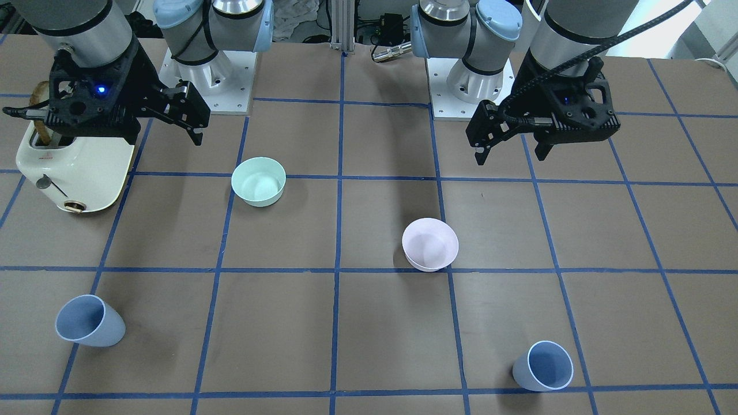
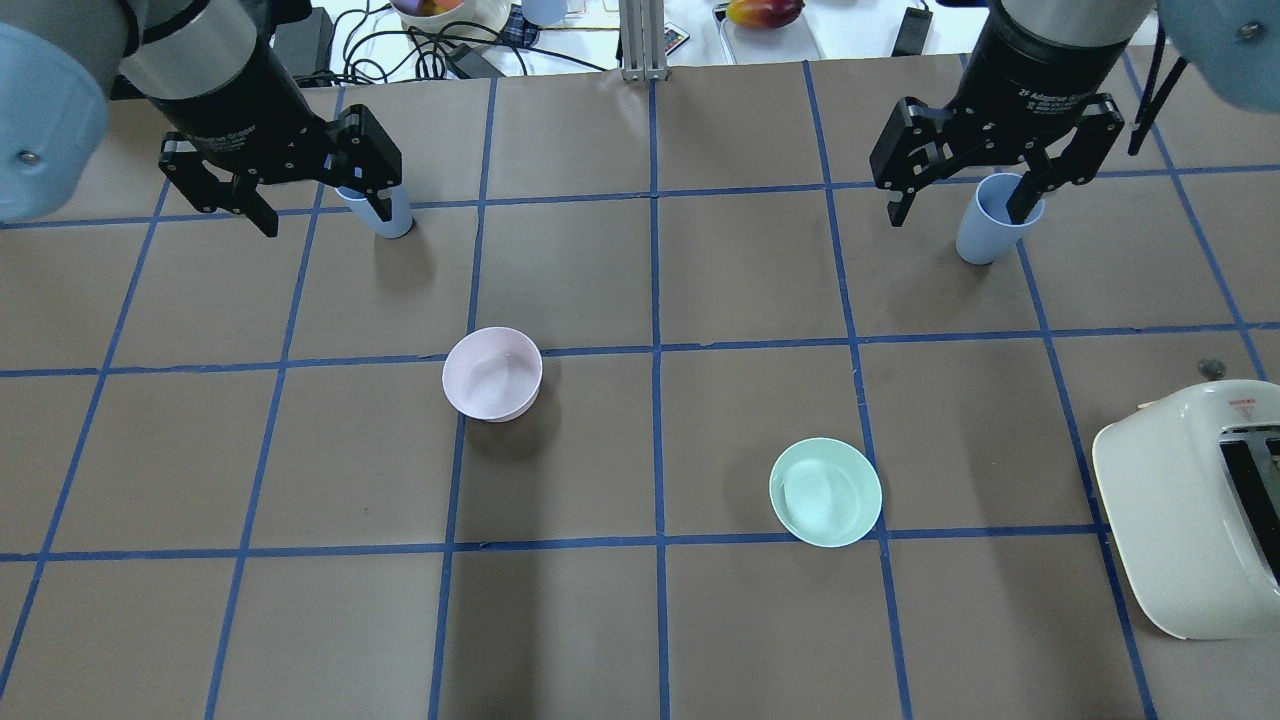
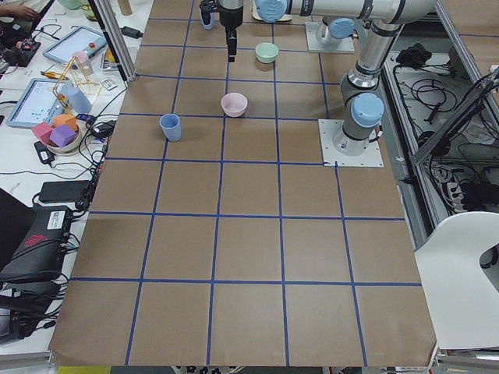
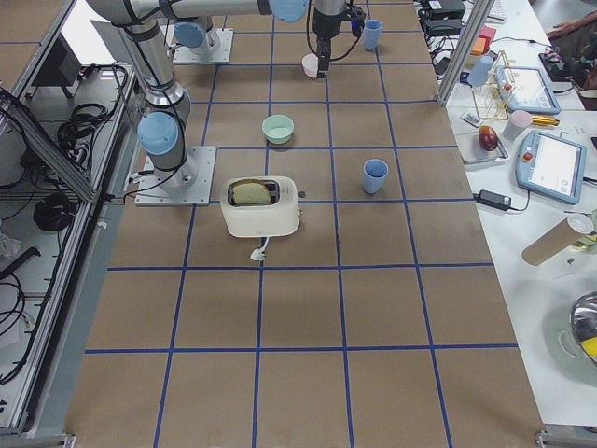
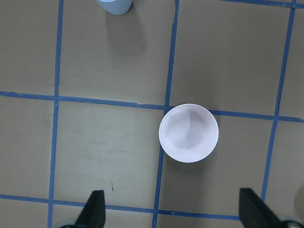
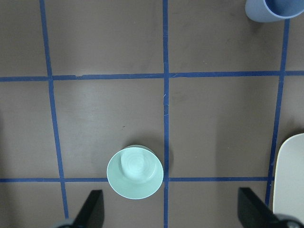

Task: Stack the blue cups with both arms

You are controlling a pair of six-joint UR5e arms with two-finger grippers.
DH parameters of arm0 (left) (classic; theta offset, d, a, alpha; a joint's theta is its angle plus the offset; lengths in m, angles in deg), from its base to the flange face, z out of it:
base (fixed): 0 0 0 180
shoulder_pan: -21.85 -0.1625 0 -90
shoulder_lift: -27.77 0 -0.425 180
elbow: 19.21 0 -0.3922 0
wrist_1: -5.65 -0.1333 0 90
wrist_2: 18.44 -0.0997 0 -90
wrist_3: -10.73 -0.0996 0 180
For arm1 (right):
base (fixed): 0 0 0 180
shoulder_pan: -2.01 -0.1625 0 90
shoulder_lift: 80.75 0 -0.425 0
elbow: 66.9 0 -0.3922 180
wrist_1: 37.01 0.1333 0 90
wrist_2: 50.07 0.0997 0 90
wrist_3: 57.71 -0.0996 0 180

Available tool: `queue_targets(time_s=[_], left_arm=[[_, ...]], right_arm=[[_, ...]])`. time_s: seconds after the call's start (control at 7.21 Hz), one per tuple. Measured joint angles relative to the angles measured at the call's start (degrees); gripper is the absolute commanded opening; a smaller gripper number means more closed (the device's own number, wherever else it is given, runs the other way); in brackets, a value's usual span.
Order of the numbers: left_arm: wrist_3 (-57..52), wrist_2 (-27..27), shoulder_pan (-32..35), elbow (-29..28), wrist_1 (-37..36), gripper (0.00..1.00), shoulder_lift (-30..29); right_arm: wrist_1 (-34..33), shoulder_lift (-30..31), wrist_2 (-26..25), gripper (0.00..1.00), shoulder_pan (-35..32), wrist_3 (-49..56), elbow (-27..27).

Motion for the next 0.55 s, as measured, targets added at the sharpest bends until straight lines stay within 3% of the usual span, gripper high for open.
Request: queue_targets(time_s=[0.55], left_arm=[[0.0,0.0,0.0,0.0,0.0,1.0,0.1]], right_arm=[[0.0,0.1,-0.1,1.0,-0.2,-0.3,-0.2]])
